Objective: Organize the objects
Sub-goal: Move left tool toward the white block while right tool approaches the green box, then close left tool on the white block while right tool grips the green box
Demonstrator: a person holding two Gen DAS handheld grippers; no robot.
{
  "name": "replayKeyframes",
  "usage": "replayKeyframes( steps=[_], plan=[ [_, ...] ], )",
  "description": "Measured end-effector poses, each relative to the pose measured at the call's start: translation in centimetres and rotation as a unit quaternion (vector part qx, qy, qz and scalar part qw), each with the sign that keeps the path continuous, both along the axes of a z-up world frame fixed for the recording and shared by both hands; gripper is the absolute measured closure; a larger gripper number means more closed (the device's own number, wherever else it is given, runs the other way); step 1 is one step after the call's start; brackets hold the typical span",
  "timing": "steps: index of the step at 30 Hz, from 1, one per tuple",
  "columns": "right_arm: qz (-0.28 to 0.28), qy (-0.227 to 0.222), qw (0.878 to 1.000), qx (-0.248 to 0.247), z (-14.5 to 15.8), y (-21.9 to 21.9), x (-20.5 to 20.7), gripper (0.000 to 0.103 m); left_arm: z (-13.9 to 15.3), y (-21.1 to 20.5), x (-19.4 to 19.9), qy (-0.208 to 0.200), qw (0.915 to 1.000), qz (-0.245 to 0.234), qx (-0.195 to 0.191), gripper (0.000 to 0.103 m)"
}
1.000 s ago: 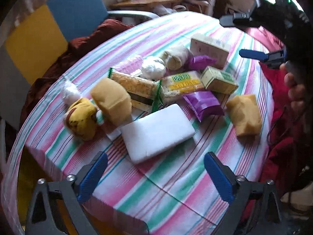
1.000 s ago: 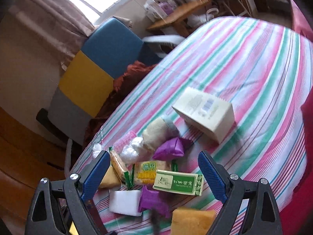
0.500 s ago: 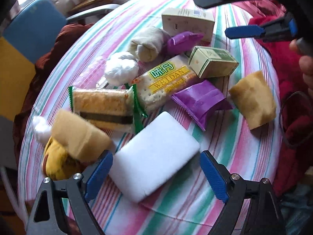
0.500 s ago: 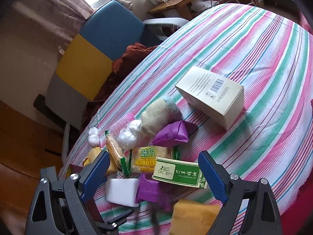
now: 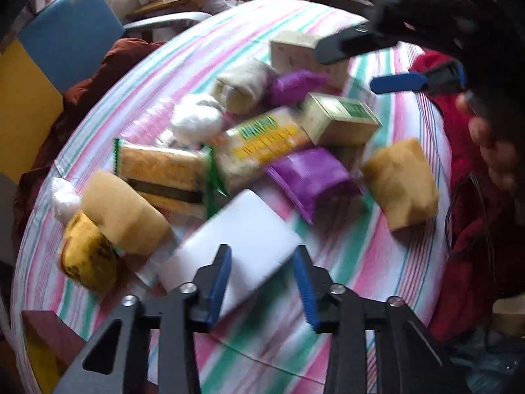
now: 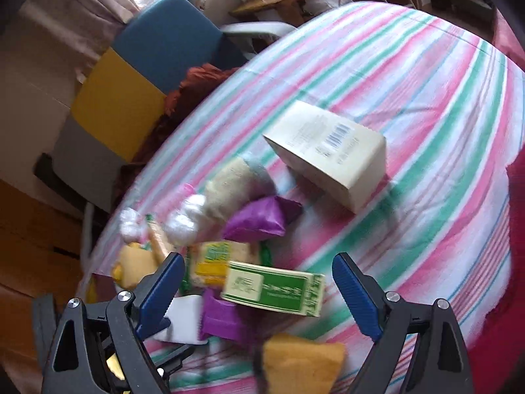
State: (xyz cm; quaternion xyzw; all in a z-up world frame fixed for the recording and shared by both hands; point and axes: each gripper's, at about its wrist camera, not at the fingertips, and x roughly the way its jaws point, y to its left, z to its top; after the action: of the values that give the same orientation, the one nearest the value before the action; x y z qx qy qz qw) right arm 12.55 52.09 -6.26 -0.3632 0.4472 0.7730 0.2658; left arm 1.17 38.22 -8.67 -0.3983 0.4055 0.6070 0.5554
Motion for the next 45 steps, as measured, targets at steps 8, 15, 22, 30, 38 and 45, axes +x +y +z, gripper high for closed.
replayKeyframes(
  steps=[8, 15, 22, 30, 38, 45],
  plan=[
    [0.023, -0.036, 0.999, -0.025, -1.5, -0.3, -1.0, 0.010, 2.1, -1.6, -0.4, -0.016, 0.9994, 0.010, 0.028, 0.036],
    [0.039, -0.072, 0.996, -0.028, -2.7, -1.0, -1.9, 0.010, 1.9, -1.2, -1.6, 0.006, 0.9990, -0.042, 0.015, 0.025],
    [0.047, -0.080, 0.995, -0.042, -3.5, -1.1, -2.3, 0.025, 0.2, 0.2, -1.4, 0.027, 0.9940, -0.105, -0.015, 0.025],
    [0.043, -0.066, 0.996, -0.039, -3.0, -0.5, -1.7, 0.026, -1.4, 1.0, -2.5, 0.003, 0.9935, -0.111, -0.027, 0.034],
    [0.051, -0.040, 0.998, -0.024, -2.1, -0.8, -1.9, 0.026, -0.2, -0.5, -2.2, -0.010, 0.9959, -0.090, -0.001, 0.046],
    [0.084, 0.034, 0.996, 0.006, 0.3, -2.0, -2.1, 0.026, 2.3, -2.7, -0.9, -0.040, 0.9965, -0.062, 0.040, 0.093]
  ],
)
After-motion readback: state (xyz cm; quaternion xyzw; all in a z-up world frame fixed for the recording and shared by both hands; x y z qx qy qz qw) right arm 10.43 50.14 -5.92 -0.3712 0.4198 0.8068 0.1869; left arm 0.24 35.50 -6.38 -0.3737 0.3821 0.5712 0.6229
